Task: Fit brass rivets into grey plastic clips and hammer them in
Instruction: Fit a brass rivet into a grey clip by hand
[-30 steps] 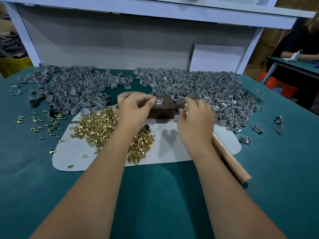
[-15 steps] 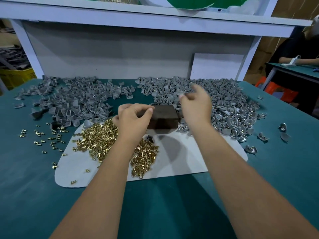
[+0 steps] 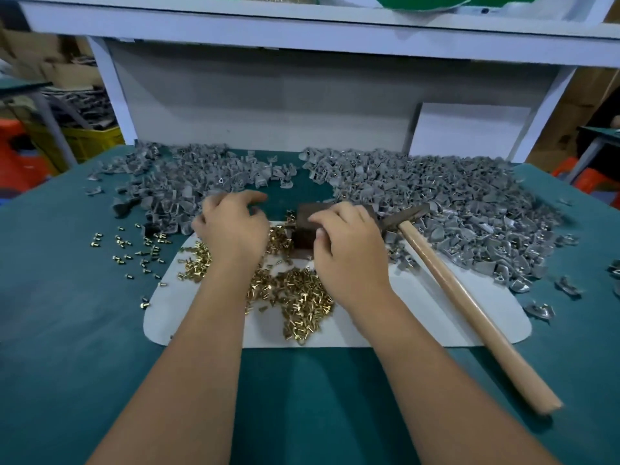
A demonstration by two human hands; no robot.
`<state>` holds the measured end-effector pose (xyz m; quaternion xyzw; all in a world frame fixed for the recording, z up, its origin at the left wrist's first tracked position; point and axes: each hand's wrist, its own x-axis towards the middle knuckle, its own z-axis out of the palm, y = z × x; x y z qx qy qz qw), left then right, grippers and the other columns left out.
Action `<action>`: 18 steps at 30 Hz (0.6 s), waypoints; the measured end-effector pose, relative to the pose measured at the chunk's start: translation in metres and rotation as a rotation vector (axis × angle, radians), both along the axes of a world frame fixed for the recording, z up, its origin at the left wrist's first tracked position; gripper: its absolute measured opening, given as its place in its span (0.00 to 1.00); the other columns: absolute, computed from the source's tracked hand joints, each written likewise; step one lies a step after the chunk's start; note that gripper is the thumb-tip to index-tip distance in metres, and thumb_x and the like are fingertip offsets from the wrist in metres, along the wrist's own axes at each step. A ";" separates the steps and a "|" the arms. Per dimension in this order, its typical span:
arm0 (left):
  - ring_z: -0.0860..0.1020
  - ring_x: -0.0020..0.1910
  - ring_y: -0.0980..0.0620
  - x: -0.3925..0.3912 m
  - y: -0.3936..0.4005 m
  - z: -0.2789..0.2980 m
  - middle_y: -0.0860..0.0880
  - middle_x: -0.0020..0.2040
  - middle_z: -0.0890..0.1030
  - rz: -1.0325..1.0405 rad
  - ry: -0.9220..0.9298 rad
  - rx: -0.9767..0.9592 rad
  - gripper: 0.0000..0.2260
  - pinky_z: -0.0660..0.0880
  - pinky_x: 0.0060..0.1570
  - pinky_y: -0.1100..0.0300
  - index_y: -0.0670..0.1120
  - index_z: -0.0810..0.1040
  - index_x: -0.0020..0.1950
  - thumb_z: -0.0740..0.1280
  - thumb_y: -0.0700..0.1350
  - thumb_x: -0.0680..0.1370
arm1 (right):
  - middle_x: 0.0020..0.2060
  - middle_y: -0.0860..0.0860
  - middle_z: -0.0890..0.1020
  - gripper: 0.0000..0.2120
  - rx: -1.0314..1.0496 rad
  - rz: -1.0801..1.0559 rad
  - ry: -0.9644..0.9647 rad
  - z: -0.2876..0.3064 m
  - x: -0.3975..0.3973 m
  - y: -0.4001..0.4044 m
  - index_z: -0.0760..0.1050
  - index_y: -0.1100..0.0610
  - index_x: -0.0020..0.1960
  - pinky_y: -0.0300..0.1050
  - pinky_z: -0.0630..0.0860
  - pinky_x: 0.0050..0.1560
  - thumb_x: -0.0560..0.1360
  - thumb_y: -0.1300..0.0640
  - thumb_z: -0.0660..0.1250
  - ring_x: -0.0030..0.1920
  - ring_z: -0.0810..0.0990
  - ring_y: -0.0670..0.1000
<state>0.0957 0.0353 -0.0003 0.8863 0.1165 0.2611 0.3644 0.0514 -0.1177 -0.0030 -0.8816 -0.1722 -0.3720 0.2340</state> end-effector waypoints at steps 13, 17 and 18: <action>0.79 0.49 0.39 -0.006 0.044 -0.006 0.41 0.48 0.83 0.168 0.217 0.091 0.14 0.76 0.47 0.51 0.47 0.84 0.52 0.64 0.34 0.73 | 0.53 0.51 0.76 0.18 -0.369 0.275 0.437 -0.004 -0.013 0.035 0.76 0.52 0.64 0.49 0.68 0.59 0.77 0.47 0.63 0.57 0.68 0.53; 0.78 0.45 0.39 -0.007 0.044 -0.007 0.41 0.49 0.83 0.155 0.144 0.041 0.19 0.72 0.39 0.54 0.47 0.84 0.54 0.61 0.31 0.72 | 0.50 0.51 0.78 0.10 -0.316 0.306 0.454 0.001 -0.018 0.041 0.79 0.53 0.55 0.48 0.70 0.56 0.76 0.55 0.65 0.56 0.71 0.53; 0.78 0.45 0.39 -0.006 0.044 -0.007 0.42 0.50 0.83 0.157 0.120 0.019 0.19 0.72 0.38 0.55 0.47 0.84 0.55 0.61 0.31 0.72 | 0.50 0.51 0.78 0.08 -0.317 0.306 0.460 0.002 -0.020 0.043 0.79 0.54 0.53 0.49 0.71 0.56 0.76 0.56 0.64 0.56 0.71 0.54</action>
